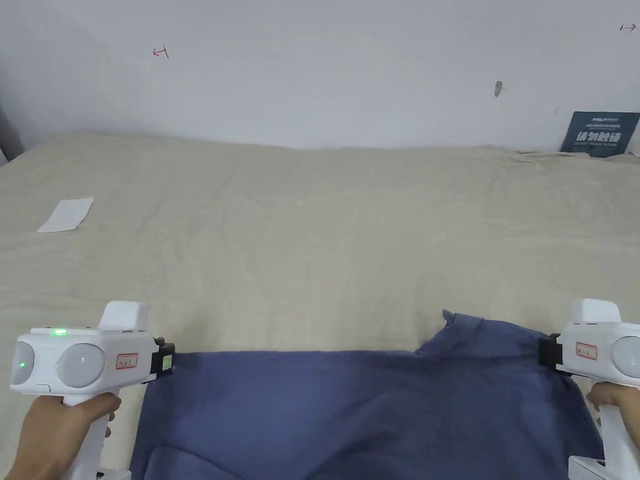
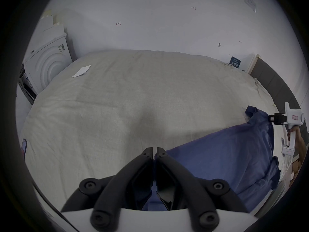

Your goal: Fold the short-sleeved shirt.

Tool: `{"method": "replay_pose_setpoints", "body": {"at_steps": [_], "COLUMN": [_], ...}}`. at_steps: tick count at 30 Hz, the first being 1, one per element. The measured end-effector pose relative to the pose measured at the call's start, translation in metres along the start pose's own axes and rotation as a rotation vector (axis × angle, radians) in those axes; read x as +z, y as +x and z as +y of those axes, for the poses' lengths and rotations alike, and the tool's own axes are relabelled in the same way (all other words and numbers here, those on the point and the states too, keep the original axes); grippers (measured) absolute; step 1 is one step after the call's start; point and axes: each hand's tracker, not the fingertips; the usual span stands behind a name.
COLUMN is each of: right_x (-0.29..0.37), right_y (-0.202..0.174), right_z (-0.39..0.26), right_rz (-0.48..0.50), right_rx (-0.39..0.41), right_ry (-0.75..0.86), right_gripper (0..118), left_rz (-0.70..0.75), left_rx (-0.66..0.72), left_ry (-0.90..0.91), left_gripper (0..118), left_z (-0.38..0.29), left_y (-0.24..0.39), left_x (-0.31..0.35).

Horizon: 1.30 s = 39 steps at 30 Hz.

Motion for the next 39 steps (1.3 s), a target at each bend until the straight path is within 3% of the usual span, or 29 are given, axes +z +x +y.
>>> {"method": "replay_pose_setpoints", "body": {"at_steps": [7, 20, 28, 39], "right_x": [0.083, 0.196, 0.223, 0.207], "right_y": [0.003, 0.028, 0.030, 0.035], "right_z": [-0.013, -0.086, -0.147, -0.224], "right_rz": [0.104, 0.185, 0.184, 0.120], "right_rx": [-0.028, -0.091, -0.116, -0.171], "right_ry": [0.067, 0.122, 0.087, -0.063], "right_gripper": [1, 2, 2, 2], "left_rz": [0.015, -0.002, -0.004, 0.013], "left_rx": [0.027, 0.045, 0.027, 0.028], "left_ry": [0.009, 0.043, 0.005, -0.145], "left_gripper": [1, 1, 1, 1], "left_z": [-0.009, -0.044, -0.094, -0.172], "left_y": [-0.005, -0.018, -0.015, -0.024], "left_x": [0.021, 0.090, 0.114, 0.089]}}
